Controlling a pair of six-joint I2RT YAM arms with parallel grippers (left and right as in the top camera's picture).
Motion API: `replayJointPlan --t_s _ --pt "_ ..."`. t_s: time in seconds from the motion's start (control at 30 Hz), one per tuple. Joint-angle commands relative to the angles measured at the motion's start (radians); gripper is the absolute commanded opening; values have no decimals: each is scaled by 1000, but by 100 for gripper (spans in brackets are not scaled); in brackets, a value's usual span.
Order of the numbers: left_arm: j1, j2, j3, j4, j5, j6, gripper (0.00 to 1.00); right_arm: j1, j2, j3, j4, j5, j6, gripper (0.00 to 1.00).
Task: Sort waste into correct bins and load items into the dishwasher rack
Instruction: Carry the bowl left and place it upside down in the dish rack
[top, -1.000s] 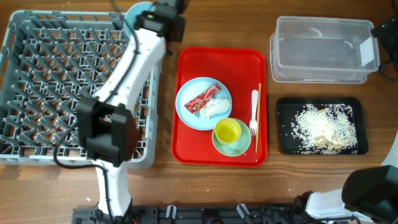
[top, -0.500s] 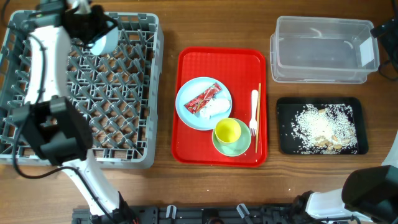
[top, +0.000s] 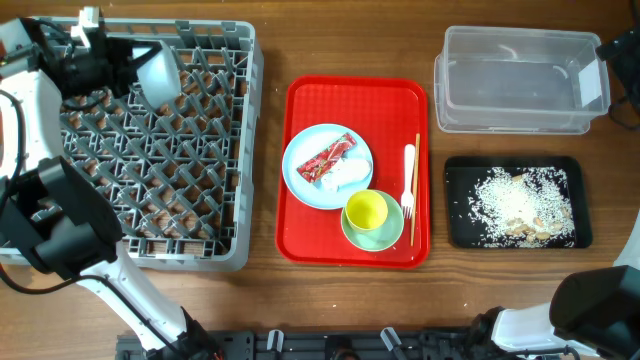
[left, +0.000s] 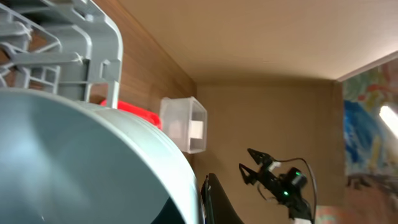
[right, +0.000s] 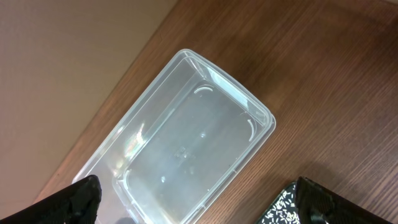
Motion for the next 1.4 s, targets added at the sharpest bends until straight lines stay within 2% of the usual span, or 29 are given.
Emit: replayJointPlan --t_s 0.0,0.13,0.3,0.83,0.87,1.0,1.07,1.13,1.2,1.37 --pt "3 -8 -6 29 71 -1 4 2 -14 8 0 6 7 100" --pt "-1 3 -6 40 47 3 4 2 -14 8 0 6 7 100" --pt "-16 34 -21 134 40 -28 4 2 -14 8 0 6 8 100" --pt "-43 84 -39 140 -35 -35 4 2 -14 8 0 6 7 100" --pt "-43 84 -39 140 -50 -35 4 2 -14 8 0 6 8 100" --pt "-42 84 -39 79 -313 -35 4 2 -14 8 0 6 7 100" --pt "-42 84 -39 61 -370 -35 4 2 -14 8 1 6 7 100" --pt "-35 84 -39 54 -441 -35 8 2 -14 8 0 6 7 99" --pt "-16 79 -39 51 -470 -35 25 2 -14 8 0 6 7 100" --pt "44 50 -39 24 -583 -35 38 2 -14 8 1 6 8 100"
